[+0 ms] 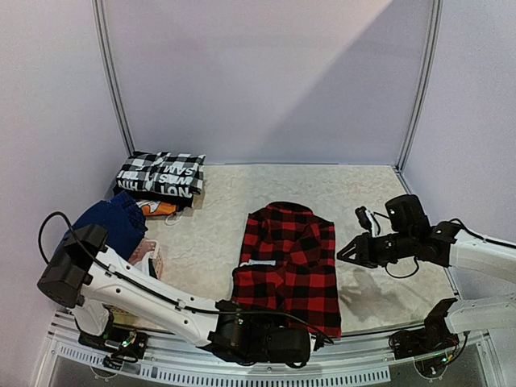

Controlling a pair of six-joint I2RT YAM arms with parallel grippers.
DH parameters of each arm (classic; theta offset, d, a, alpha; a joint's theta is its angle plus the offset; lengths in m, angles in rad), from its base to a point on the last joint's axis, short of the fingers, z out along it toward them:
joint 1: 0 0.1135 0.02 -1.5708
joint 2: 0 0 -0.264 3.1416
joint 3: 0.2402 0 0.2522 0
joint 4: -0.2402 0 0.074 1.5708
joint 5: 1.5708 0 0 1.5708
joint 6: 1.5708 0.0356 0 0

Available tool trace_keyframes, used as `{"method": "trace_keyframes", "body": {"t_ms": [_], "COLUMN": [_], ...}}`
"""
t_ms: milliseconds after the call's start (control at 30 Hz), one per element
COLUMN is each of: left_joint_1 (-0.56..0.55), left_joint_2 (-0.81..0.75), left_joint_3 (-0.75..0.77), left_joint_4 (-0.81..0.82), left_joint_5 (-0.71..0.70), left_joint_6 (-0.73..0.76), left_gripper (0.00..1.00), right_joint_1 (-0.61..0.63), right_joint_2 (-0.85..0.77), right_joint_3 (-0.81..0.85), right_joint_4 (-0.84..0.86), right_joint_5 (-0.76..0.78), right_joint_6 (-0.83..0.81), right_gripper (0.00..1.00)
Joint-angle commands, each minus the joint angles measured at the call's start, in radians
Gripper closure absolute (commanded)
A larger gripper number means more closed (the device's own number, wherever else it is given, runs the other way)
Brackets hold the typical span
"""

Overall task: Fold and stack the mixed laundry pile
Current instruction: Pick up the 2/3-rectangle-folded shirt from the center of the board, then fold the 2/3-rectangle-folded shirt at the center of the board.

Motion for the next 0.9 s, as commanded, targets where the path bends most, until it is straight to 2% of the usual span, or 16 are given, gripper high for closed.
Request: {"method": "trace_keyframes", "body": {"t_ms": [0, 233, 567, 867], "left_joint_1": [-0.053, -0.079, -0.092, -0.072], "left_joint_2": [-0.059, -0.119, -0.143, -0.149], "left_joint_3": [0.075, 0.143, 0.256, 0.306], "left_joint_4": [-0.184, -0.300, -0.425, -0.472], "left_joint_5": [0.110, 0.169, 0.242, 0.225], "left_joint_6": [-0.079, -0.087, -0.074, -0.016], "left_gripper": [1.00, 1.00, 1.00, 1.00], "right_joint_1": [0.093, 0.194, 0.381, 0.456], "right_joint_2": [0.103, 0.249, 0.433, 0.513], "right_joint_3": [0.065, 0.099, 0.191, 0.197], "right_joint_4": [0.069, 0.174, 0.203, 0.189], "right_joint_5": [-0.016, -0.014, -0.017, 0.006], "right_joint_6": [-0.023, -0.013, -0.041, -0.046], "right_gripper": [0.76, 0.89, 0.92, 0.95]}}
